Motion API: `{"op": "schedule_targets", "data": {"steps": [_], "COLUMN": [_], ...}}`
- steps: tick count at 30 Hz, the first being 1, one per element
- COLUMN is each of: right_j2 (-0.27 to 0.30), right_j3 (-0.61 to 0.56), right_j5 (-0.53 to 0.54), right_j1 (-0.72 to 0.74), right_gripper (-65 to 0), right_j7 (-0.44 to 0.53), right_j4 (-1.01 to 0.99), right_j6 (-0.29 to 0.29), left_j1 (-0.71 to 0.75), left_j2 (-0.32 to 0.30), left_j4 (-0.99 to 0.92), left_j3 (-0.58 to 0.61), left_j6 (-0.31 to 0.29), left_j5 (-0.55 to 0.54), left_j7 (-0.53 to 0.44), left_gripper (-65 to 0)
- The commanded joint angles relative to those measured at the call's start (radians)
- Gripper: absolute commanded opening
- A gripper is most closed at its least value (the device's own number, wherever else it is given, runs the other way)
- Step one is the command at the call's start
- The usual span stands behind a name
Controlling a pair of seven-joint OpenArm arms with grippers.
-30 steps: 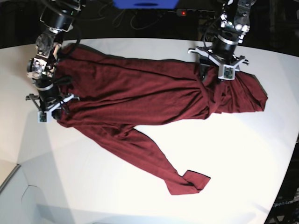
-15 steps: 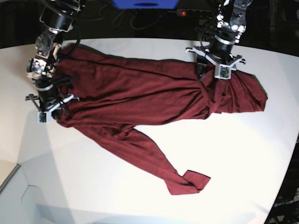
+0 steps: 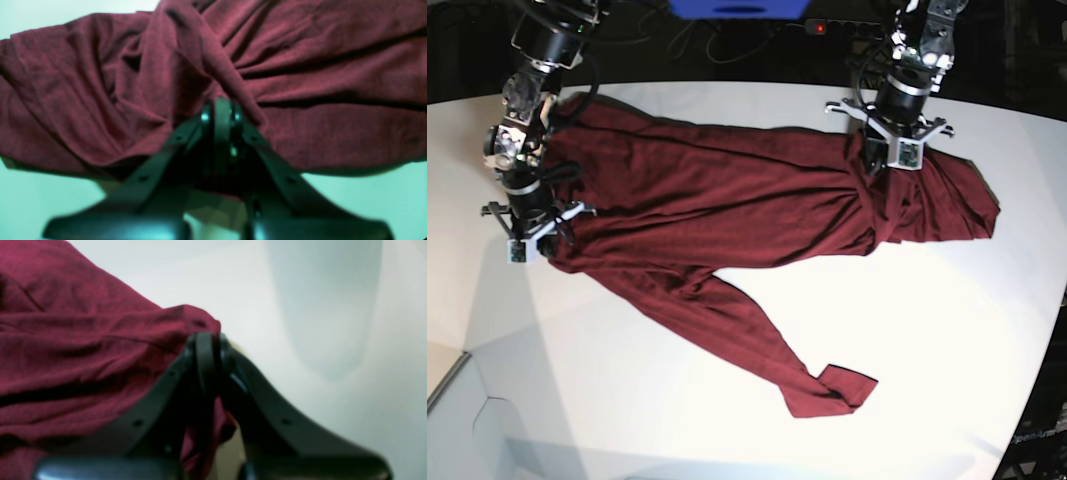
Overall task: Layout the t-shirt on the table in an organized manner, then fold the t-shirt properly
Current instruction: 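Release the shirt with the left gripper and move it along the shirt edge, then grasp the shirt edge with the left gripper near the right gripper's edge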
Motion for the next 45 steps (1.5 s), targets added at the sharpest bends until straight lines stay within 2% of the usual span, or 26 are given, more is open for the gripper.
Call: {"op": "schedule_targets", "data": {"steps": [1,6,12,17,21,25,29,39,45], "right_j2": [0.009,0.009,0.009,0.009,0.008,0.005,0.005,0.008,0.009], "right_j3": [0.002,0.002,0.002,0.003,0.003,0.003,0.003,0.003,0.003], "right_j5": [0.01,0.01,0.01,0.01,0.01,0.01,0.01,0.01,0.01], "right_j1": [0.015,0.015,0.016,0.032,0.036,0.035,0.033,0.032,0.032], "right_gripper": [-65.0,-65.0,-65.0,-65.0,-65.0,-65.0,-65.0,-65.0,-65.0], "right_j7": [0.027,0.027,0.029,0.027,0.027,0.027,0.027,0.027,0.027], "right_j4": [0.016,0.016,0.02,0.022,0.02,0.022,0.02,0.017,0.017], "right_j6": [-0.004,-0.004,-0.004,-0.004,-0.004,-0.004,-0.004,-0.004,-0.004], "left_j1": [0.004,0.027,0.014,-0.099,-0.234,-0.349,-0.455,-0.702,-0.897], "left_j2": [-0.008,-0.011,-0.007,-0.01,-0.011,-0.042,-0.059,-0.057,-0.053], "left_j4": [0.024,0.127,0.251,0.204,0.075,-0.063,-0.175,-0.439,-0.68], "left_j3": [-0.004,-0.041,-0.277,-0.44,-0.506,-0.499,-0.438,-0.294,-0.216], "left_j6": [0.003,0.009,0.002,0.0,0.0,0.0,0.0,0.0,0.0], "left_j5": [0.002,-0.003,-0.006,-0.007,-0.004,-0.001,0.0,0.002,0.002], "left_j7": [-0.025,-0.028,-0.026,-0.025,-0.025,-0.025,-0.025,-0.025,-0.028], "left_gripper": [-64.8,-65.0,-65.0,-65.0,-65.0,-65.0,-65.0,-65.0,-65.0]}}
